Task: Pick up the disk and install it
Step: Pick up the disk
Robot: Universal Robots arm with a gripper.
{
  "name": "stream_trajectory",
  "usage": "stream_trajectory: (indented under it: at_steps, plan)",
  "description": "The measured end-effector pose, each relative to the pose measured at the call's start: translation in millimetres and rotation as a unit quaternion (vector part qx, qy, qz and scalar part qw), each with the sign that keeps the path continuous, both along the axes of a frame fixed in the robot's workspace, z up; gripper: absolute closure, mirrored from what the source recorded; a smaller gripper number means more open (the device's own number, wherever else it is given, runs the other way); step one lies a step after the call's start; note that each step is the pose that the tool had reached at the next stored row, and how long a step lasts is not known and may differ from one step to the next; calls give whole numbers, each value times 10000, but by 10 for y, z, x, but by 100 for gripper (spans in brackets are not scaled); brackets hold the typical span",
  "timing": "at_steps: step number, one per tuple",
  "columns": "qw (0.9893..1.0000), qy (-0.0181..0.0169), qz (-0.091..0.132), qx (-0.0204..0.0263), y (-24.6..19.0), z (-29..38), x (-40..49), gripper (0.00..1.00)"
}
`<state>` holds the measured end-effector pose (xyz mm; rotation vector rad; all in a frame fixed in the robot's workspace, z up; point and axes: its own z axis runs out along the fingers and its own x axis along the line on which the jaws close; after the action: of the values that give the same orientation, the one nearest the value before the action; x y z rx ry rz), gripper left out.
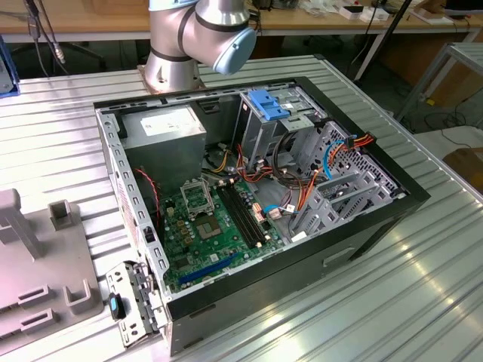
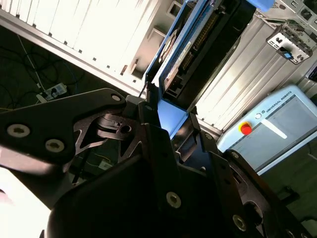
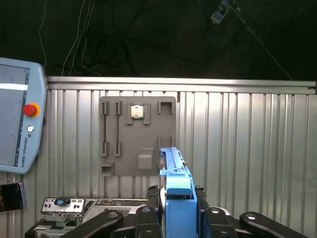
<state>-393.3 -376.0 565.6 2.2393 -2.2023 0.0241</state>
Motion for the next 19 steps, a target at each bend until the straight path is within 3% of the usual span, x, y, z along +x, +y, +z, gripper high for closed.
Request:
stream_trajectory:
  at_steps: [7, 11, 19]
  plan:
    - [10000, -1, 0, 0, 0, -1, 108, 63]
    - [10000, -1, 0, 0, 0, -1, 233, 63]
    - [10000, 0, 0, 0, 0, 0, 379, 63]
